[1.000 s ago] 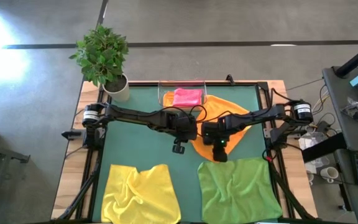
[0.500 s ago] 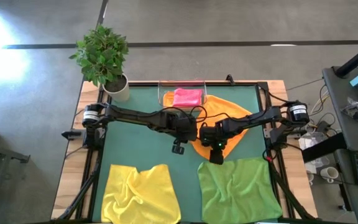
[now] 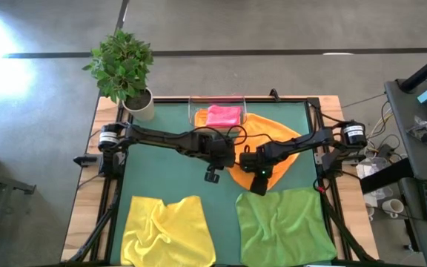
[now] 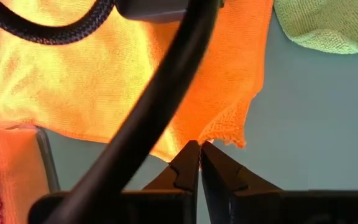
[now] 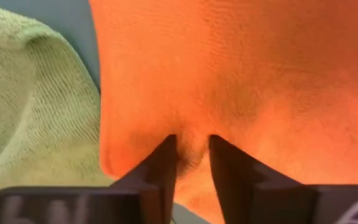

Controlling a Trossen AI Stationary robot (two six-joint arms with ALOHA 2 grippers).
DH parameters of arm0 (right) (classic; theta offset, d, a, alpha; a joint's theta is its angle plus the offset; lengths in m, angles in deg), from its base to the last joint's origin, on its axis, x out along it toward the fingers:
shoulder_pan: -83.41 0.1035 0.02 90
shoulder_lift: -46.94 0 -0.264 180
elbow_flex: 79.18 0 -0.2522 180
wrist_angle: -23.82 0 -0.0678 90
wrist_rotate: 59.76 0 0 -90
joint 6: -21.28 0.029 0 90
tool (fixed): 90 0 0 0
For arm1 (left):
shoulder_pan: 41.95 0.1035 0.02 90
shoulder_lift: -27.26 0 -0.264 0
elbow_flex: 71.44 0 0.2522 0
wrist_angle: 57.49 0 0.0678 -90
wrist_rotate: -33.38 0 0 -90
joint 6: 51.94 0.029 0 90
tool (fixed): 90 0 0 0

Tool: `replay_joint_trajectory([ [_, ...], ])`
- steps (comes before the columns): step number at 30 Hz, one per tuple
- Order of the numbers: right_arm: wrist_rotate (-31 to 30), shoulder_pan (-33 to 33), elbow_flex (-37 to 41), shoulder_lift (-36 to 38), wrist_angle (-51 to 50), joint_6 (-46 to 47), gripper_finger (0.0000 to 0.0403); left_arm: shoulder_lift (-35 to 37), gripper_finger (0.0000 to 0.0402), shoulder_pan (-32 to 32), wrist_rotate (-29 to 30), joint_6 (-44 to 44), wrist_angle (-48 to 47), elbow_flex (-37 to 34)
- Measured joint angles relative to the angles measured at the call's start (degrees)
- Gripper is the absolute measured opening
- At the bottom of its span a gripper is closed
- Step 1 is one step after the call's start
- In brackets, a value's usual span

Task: Fold microfiber towels
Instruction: Fold the orange microfiber cloth

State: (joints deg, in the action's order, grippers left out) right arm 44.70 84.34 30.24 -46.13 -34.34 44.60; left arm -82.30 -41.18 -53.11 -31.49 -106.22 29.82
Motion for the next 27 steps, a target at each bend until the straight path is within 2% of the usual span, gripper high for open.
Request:
replay_joint_trajectory([
  [5,-0.20,1.42,-1.25,1.04,-1.56,1.11,0.0016,0.00,0.0000,0.22,0.08,0.00,-0.25,0.00],
  [11,-1.10,5.73,-2.23,3.71,-2.70,10.83,0.0013,0.00,0.0000,0.91,0.16,0.00,-0.67,0.00],
  [17,-1.14,13.31,-1.94,4.85,-3.48,22.86,0.0013,0.00,0.0000,1.37,0.18,1.39,-0.61,0.00],
  [27,-7.02,22.16,-1.94,4.89,-3.70,35.11,0.0013,0.00,0.0000,1.41,0.17,2.79,-0.31,0.24],
])
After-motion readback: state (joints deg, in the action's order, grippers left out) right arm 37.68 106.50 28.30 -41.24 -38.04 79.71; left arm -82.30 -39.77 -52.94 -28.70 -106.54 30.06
